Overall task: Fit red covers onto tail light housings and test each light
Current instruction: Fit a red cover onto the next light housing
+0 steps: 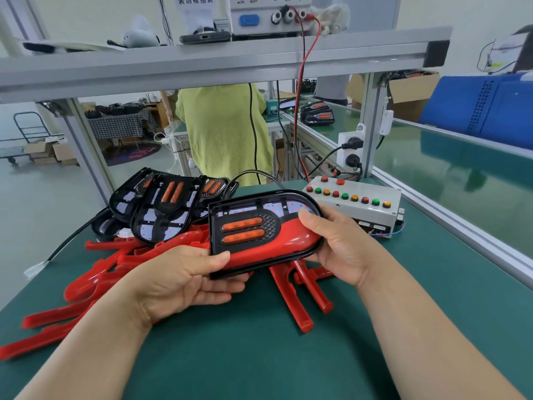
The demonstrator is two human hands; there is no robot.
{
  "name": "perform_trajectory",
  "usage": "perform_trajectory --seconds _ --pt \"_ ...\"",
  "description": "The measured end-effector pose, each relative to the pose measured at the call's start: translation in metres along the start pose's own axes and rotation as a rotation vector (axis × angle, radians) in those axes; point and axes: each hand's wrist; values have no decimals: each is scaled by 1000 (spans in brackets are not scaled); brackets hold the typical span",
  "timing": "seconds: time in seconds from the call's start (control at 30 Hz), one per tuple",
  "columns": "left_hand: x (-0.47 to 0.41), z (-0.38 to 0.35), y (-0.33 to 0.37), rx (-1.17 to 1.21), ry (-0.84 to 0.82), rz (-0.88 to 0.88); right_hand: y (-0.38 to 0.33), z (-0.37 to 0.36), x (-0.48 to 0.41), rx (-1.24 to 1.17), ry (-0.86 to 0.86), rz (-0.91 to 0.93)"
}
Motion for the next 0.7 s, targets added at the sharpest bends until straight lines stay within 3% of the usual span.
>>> perform_trajectory --seconds 0.07,0.1,0.17,0.2,0.3,0.7 --pt "3 -2 1 -199 136 -91 0 -2 0 -18 43 -12" --pt "3 -3 0 -328 288 -203 -1 -3 0 -35 61 -16" --pt "3 -12 -1 -556 601 -555 -1 -4 0 -54 79 -11" --pt "2 -18 -3 -642 631 -720 -1 -5 0 -51 79 -11" --pt "-1 -35 -14 -788 495 -942 1 -11 2 -37 68 -21" --pt "4 -39 -12 -862 430 -984 3 -12 -1 -118 123 -63"
Point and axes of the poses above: each hand's wrist, its own x-axis away from the middle knuckle, its own z-axis out of the back of the hand, y = z × x, and after that the axes turned 3 degrees about x, right-handed
